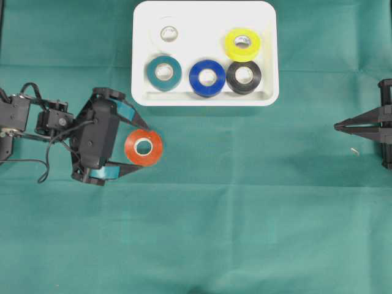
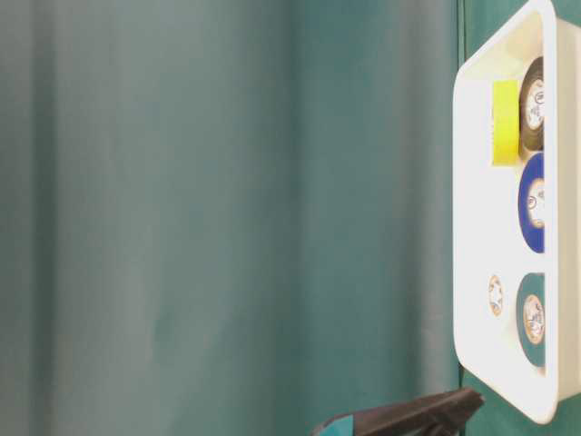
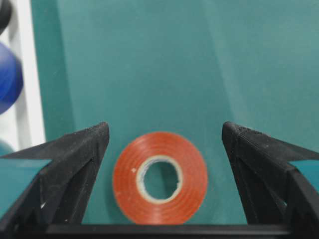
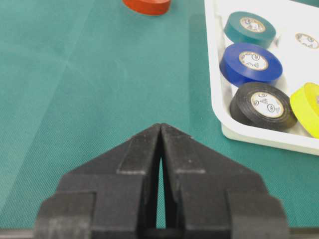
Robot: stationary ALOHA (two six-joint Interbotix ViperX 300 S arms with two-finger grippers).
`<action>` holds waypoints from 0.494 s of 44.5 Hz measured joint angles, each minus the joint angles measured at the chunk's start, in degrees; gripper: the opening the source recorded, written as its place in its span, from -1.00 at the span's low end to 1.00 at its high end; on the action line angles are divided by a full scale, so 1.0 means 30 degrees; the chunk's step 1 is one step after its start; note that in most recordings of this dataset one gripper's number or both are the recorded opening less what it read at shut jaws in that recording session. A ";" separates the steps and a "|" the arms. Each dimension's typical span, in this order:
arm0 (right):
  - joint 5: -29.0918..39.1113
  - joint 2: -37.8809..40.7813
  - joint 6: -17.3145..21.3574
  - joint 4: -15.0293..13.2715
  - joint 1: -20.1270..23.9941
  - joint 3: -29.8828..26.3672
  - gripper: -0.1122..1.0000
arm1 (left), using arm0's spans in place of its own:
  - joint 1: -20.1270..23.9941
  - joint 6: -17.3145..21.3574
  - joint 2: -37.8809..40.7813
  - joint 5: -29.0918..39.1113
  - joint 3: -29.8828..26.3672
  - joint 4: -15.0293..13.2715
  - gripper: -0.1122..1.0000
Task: Put the tape into the white case with the left arm.
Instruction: 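Reach the left gripper toward the orange roll on the cloth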
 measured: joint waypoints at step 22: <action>0.0000 0.0000 -0.0029 0.0000 0.0000 0.0000 -0.97 | -0.0527 -0.1201 0.2754 0.1377 -0.0557 0.0000 0.94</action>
